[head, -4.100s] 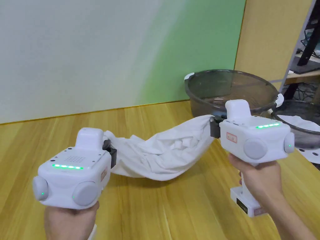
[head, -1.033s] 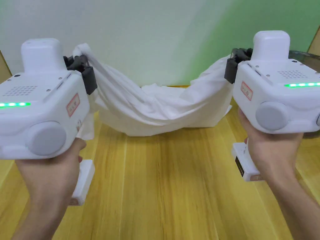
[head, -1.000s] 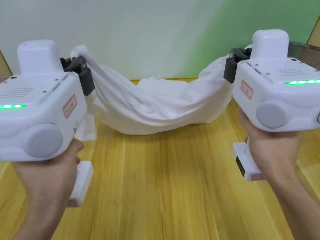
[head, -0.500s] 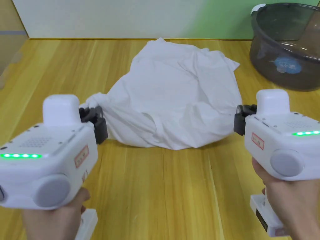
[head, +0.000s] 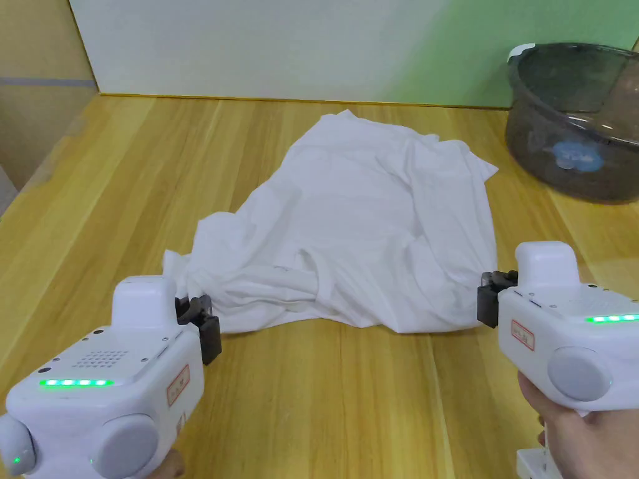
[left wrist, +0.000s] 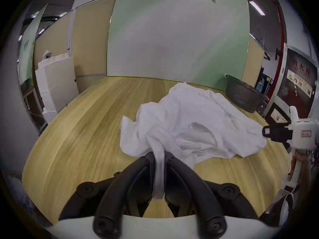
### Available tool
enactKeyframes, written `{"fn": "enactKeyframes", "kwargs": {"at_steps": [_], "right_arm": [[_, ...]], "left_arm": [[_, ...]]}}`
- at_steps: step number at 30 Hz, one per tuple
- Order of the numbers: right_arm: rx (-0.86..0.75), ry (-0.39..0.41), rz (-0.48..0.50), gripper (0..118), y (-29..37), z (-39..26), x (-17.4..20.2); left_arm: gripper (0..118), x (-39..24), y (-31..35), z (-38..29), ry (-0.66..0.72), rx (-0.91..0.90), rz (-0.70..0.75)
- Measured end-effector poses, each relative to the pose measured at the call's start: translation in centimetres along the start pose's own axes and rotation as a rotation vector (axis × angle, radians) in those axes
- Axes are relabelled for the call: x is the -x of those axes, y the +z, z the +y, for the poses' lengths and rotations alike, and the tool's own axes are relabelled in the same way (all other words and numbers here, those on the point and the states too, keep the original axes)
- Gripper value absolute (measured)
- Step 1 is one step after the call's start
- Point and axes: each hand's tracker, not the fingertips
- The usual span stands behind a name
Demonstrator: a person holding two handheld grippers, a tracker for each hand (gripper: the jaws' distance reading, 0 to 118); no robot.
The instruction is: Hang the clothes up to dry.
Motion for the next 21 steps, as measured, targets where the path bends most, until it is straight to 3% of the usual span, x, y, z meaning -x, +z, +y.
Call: {"fn": "enactKeyframes", "kwargs": {"at_steps": [1,2,3,4,5,6,10,14,16,17,18,19,21], "right_arm": [[-0.013,-0.005,0.010,21,0.3,0.2,-0.1],[-0.029,-0.013,0.018,35,0.7,0.5,-0.1],[-0.081,-0.025,0.032,49,1.3,0.8,-0.2],[-0.144,-0.030,0.054,81,2.1,1.2,-0.2],[-0.213,-0.025,0.080,99,3.0,1.7,-0.2],[-0.269,-0.021,0.089,101,3.7,2.2,-0.1],[-0.487,-0.039,0.135,102,6.9,4.5,0.5],[-0.591,-0.079,0.150,102,7.7,6.0,1.6],[-0.568,-0.083,0.160,101,6.9,6.3,2.0],[-0.534,-0.089,0.165,92,6.5,6.2,2.3],[-0.505,-0.093,0.180,59,6.1,6.0,2.5],[-0.471,-0.099,0.195,0,5.3,6.0,2.7],[-0.414,-0.074,0.188,0,5.1,5.2,2.9]], "left_arm": [[11,0.1,0.2,0.0,0.000,-0.015,0.008],[21,0.3,0.7,0.1,0.007,-0.031,-0.004],[41,0.5,1.2,0.3,0.018,-0.048,-0.025],[78,0.6,2.1,0.5,0.040,-0.099,-0.037],[99,0.8,3.1,1.0,0.045,-0.140,-0.036],[105,0.8,4.0,1.5,0.047,-0.171,-0.042],[105,1.0,7.6,3.9,0.045,-0.311,-0.107],[105,1.0,7.1,5.5,0.033,-0.320,-0.055],[102,0.7,6.1,5.8,0.035,-0.292,0.030],[79,0.5,5.9,5.7,0.030,-0.292,0.060],[26,0.6,5.3,5.6,0.022,-0.298,0.017],[3,0.8,4.6,5.9,0.025,-0.260,0.003],[3,0.8,3.9,5.8,0.098,-0.201,0.006]]}}
